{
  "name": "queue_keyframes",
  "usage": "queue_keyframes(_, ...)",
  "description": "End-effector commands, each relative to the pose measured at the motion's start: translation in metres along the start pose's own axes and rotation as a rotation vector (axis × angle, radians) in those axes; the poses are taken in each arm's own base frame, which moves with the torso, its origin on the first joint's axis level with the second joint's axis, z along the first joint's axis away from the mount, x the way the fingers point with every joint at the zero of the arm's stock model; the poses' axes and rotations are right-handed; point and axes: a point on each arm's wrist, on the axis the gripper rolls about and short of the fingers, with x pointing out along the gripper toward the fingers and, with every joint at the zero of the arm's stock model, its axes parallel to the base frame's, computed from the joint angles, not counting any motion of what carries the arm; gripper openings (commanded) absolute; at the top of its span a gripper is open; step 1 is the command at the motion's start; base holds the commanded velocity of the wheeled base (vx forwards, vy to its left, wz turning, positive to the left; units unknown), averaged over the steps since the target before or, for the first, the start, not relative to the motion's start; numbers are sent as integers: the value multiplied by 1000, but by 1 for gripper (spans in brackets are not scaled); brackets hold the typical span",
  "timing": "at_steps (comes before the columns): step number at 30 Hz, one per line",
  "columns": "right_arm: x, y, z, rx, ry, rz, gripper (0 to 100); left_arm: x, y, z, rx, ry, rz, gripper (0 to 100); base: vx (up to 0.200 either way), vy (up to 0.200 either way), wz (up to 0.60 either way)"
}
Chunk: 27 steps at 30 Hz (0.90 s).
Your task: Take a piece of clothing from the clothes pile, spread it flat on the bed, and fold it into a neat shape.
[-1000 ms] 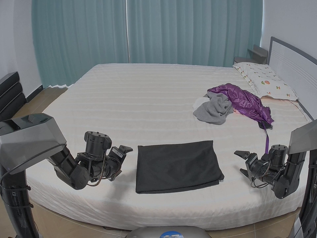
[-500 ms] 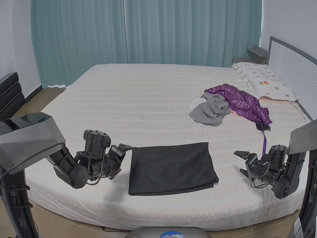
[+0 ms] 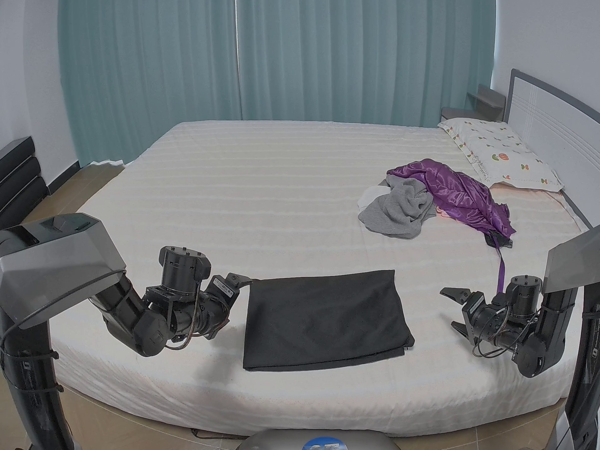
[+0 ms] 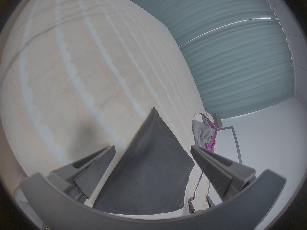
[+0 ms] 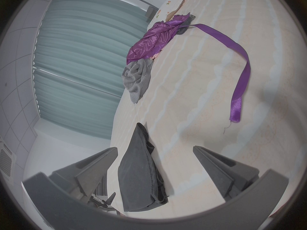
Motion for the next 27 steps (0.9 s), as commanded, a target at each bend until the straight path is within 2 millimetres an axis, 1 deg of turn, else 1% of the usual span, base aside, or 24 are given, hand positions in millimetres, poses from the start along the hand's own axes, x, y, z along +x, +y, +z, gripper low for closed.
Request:
queue_keyframes(1,1,-2,-3,2,13,-6,100,3,1,0,0,2,2,100,0,0,0)
queue_keyframes(5,2,-3,-4,2,18,-9,100,5,-2,1,50,-2,-8,100,0,0,0)
queue_keyframes(8,2,-2,-5,0,22,-7,100,12,-2,1,108,-4,-11,100,0,0,0)
queue_keyframes(13,4,-3,-8,-5,32,-12,100,22,-7,4,125,-14,-31,100,0,0,0)
queue_keyframes(17,6,-2,-11,-11,40,-10,100,28,-3,2,132,-10,-17,100,0,0,0)
queue_keyframes(27,6,-3,-12,-12,42,-11,100,28,5,-2,181,-11,-31,100,0,0,0)
